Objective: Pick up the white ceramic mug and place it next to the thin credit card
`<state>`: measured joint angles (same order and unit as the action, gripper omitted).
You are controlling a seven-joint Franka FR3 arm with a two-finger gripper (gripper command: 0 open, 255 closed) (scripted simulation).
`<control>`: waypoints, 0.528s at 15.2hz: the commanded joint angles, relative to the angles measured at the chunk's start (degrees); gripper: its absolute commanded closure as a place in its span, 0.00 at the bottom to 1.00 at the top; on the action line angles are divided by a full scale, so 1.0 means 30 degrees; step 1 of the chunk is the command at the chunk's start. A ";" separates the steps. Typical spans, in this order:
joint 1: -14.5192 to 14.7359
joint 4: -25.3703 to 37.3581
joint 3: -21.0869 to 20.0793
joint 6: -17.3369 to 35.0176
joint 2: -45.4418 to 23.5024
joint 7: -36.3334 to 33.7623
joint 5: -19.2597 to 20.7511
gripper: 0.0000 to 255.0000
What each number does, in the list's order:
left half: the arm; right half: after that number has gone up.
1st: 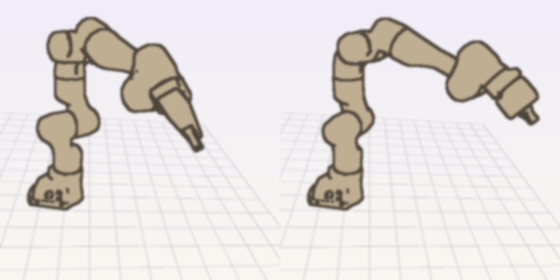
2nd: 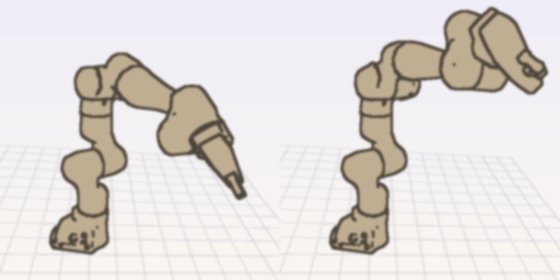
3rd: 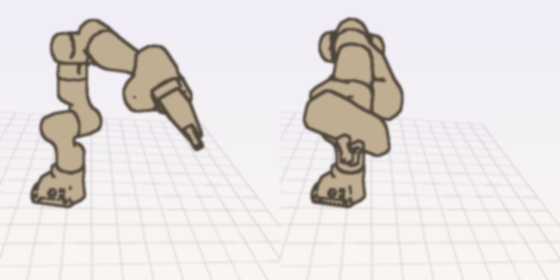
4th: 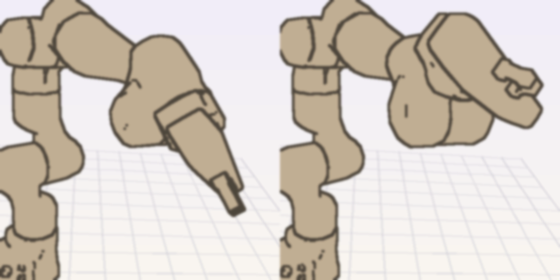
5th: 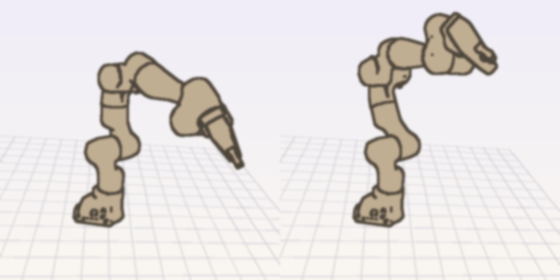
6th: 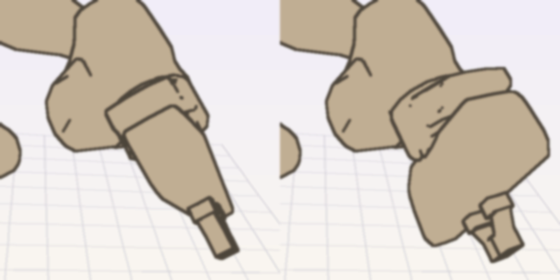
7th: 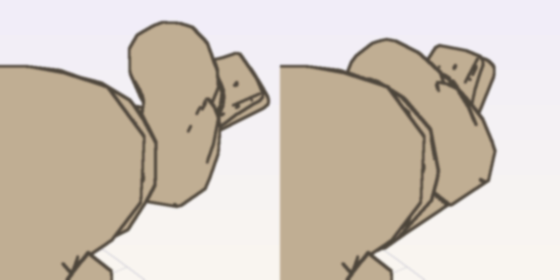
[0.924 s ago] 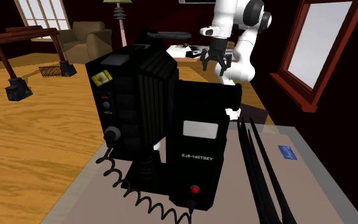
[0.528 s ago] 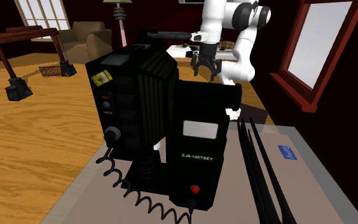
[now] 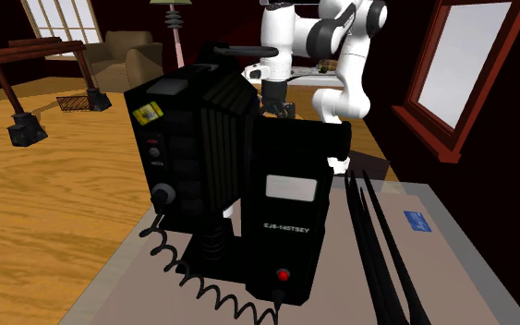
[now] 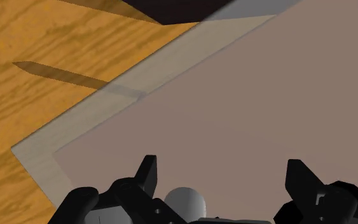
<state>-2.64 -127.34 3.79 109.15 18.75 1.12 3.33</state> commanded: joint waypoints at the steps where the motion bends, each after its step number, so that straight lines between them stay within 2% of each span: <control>1: -0.0119 0.0975 0.0349 0.0462 -0.1569 0.0505 -0.0092 0.00; 8: -0.0522 0.5409 0.1080 0.0987 -0.7088 0.2010 -0.0906 0.00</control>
<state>-3.99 -113.65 6.76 112.20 0.18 6.46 1.07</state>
